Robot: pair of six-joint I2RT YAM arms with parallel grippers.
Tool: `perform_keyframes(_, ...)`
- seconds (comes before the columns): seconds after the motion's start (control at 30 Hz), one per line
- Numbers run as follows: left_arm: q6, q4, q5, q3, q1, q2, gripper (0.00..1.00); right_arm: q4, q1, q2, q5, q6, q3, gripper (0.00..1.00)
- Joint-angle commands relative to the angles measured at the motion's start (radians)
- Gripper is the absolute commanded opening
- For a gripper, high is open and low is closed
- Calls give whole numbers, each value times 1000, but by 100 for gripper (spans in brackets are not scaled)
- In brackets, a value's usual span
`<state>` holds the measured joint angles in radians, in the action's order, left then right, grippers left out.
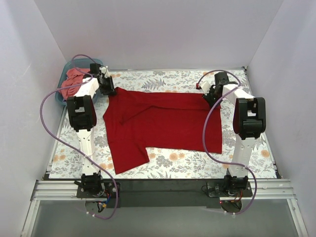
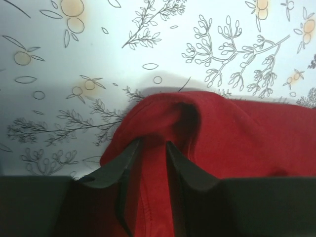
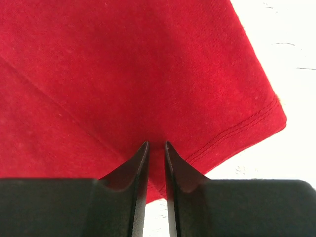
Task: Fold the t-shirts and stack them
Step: Fold the tshirt
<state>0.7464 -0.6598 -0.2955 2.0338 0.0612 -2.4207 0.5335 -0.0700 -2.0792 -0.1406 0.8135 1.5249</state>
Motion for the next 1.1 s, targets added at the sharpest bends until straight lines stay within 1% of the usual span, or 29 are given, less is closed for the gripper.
perform_keyframes(0.0,-74,-15,-129,-33,32,92,28,178,35,-41,-95,-69,95,24)
perform_keyframes(0.03,-84,12,-129,-61,31,130,30,181,47,-30,-141,-80,95,24)
perform_keyframes(0.07,-90,37,-210,-111,31,200,32,181,59,-10,-198,-91,109,25)
perform_keyframes(0.1,-90,72,-232,-127,26,227,34,186,61,1,-226,-99,121,25)
perform_keyframes(0.17,-97,80,-295,-142,20,267,38,180,61,25,-267,-128,148,25)
perform_keyframes(0.23,-108,74,-294,-161,0,299,39,183,61,19,-307,-160,182,26)
perform_keyframes(0.27,-123,63,-304,-167,-7,304,40,184,58,-2,-303,-195,205,26)
perform_keyframes(0.33,-150,48,-295,-208,-40,322,41,183,52,-28,-274,-208,253,26)
perform_keyframes(0.4,-165,45,-286,-242,-47,328,43,180,41,-77,-212,-221,300,26)
perform_keyframes(0.43,-179,46,-281,-263,-99,327,44,181,39,-96,-200,-229,319,26)
perform_keyframes(0.5,-193,46,-249,-273,-142,316,47,183,39,-146,-168,-252,369,26)
perform_keyframes(0.6,-203,39,-193,-256,-194,278,49,184,38,-194,-139,-267,399,26)
perform_keyframes(0.7,-217,25,-163,-230,-228,232,51,183,36,-214,-126,-267,396,27)
perform_keyframes(0.73,-225,23,-142,-225,-235,224,57,184,36,-217,-123,-266,388,27)
perform_keyframes(0.77,-225,22,-130,-221,-241,207,58,181,36,-217,-117,-263,385,27)
perform_keyframes(0.9,-237,11,-96,-222,-254,189,60,181,36,-223,-109,-255,374,27)
perform_keyframes(1.0,-246,22,-99,-241,-258,202,60,183,36,-222,-113,-251,370,27)
perform_keyframes(1.03,-252,19,-102,-244,-259,207,60,181,38,-222,-111,-249,371,27)
perform_keyframes(1.07,-258,16,-116,-248,-261,212,57,181,36,-223,-108,-249,373,27)
